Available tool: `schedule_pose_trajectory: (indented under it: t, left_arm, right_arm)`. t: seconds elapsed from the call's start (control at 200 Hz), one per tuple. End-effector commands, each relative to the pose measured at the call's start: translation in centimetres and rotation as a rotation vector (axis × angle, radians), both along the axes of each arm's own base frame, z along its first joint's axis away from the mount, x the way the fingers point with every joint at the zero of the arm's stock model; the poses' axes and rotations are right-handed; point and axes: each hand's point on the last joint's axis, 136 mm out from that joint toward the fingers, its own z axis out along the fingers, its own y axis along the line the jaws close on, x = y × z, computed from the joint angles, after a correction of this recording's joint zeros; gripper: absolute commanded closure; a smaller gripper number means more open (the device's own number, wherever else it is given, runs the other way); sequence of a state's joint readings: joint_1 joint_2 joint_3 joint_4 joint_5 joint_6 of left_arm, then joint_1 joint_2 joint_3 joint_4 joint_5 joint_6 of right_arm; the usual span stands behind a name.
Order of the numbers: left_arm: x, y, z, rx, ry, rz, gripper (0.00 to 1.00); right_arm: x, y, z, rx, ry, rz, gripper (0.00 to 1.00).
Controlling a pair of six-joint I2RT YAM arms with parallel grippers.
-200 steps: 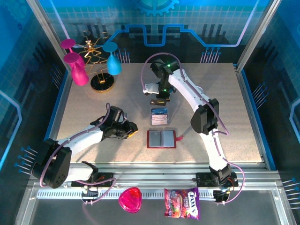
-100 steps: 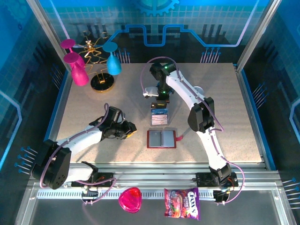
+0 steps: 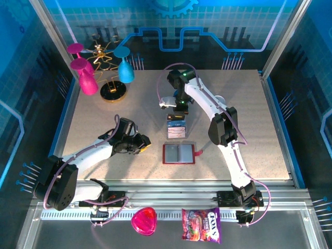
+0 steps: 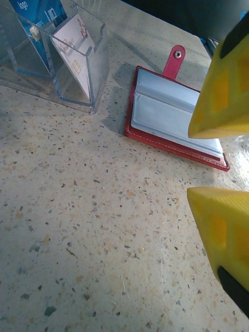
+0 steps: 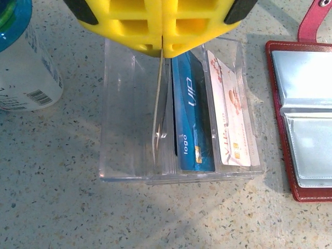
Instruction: Take the credit cards out of the card holder
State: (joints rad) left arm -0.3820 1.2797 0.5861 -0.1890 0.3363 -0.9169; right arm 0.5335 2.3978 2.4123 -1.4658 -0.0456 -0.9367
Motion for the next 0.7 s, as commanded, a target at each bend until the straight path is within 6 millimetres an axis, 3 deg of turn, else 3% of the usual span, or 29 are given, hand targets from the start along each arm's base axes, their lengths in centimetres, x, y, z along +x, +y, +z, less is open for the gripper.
schedule_pose_trajectory:
  t: [0.0, 0.27, 0.525, 0.695]
  left_arm:
    - [-0.6, 0.7, -0.4, 0.013, 0.023, 0.018, 0.7]
    - [-0.5, 0.7, -0.3, 0.015, 0.02, 0.018, 0.69]
    - [-0.4, 0.7, -0.3, 0.014, 0.02, 0.019, 0.69]
    - [-0.4, 0.6, -0.4, 0.013, 0.023, 0.02, 0.69]
  right_arm:
    - [-1.1, -0.5, -1.9, -0.021, 0.085, 0.014, 1.0]
    - [-0.2, -0.7, -2.3, -0.037, 0.047, 0.016, 1.0]
    - [2.4, -1.2, -1.3, -0.066, -0.082, -0.007, 1.0]
    - [3.1, -1.0, -0.5, -0.054, -0.128, 0.0, 1.0]
